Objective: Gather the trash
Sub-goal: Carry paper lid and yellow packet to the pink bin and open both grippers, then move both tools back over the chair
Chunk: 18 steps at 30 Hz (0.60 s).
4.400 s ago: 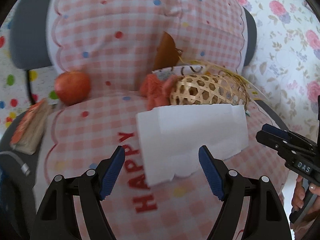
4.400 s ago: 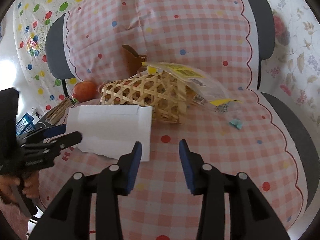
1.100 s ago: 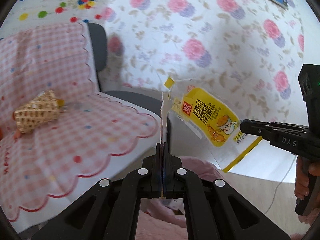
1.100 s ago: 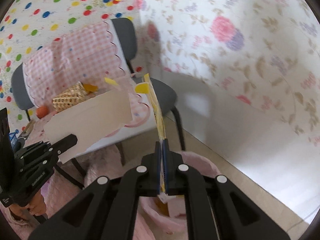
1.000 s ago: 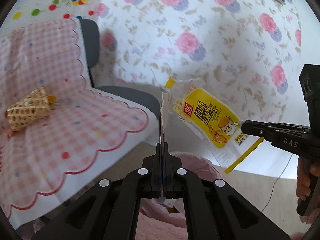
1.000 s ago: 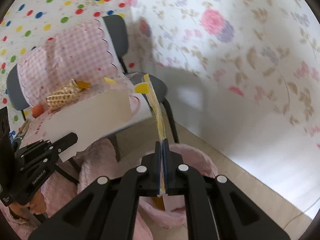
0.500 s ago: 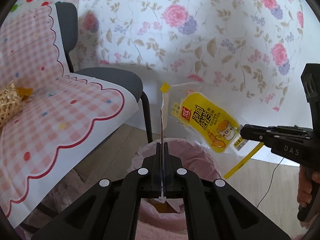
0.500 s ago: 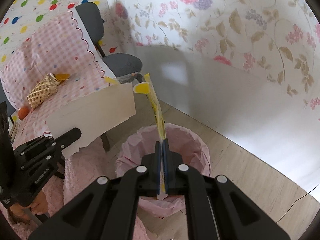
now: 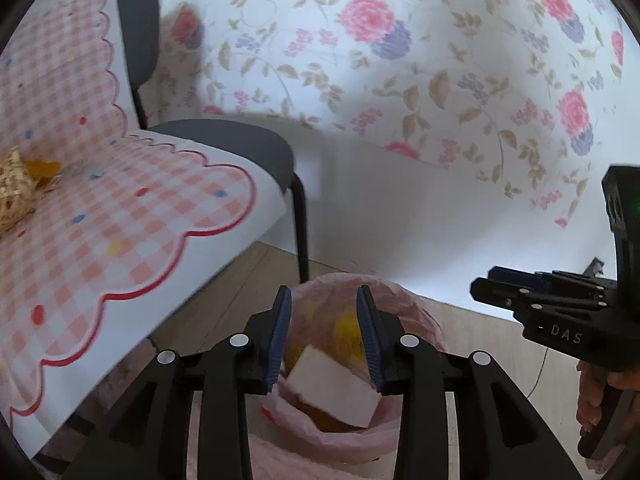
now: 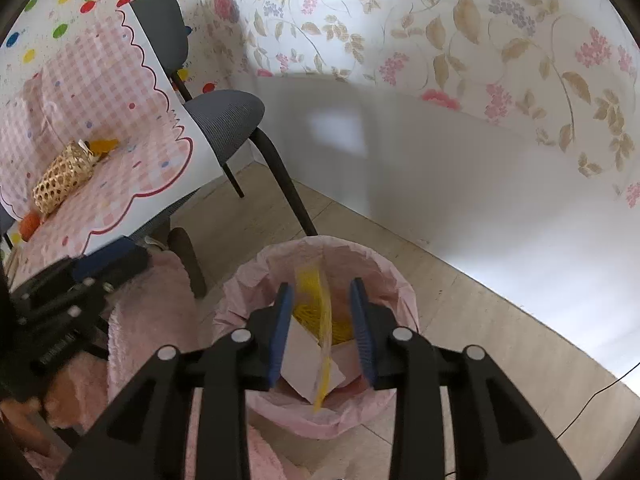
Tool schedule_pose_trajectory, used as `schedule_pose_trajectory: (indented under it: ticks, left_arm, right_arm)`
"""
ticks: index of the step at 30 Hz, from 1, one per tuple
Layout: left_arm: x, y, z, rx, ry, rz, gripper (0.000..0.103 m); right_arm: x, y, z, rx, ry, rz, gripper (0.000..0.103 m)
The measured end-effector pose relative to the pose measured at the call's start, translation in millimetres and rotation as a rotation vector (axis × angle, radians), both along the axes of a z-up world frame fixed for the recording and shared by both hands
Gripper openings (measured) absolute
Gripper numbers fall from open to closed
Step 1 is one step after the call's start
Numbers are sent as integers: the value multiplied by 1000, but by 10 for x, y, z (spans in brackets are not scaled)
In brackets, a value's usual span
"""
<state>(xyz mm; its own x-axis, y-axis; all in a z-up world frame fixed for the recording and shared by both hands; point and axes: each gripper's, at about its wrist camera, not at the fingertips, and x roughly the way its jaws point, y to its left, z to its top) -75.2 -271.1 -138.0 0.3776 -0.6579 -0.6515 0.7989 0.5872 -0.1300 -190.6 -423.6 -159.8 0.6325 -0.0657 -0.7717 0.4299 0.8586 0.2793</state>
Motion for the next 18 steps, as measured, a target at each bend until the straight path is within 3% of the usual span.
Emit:
schedule_pose_trajectory:
  ticks: [9,18]
  left_arm:
    - [83,475,254,17,-61,119,40]
    - [209,1105,491,1,-66,246,43]
  right_arm:
    - [-13,56,415,-49,-116,18,29]
    - [289,337,812,-72,-226,132,29]
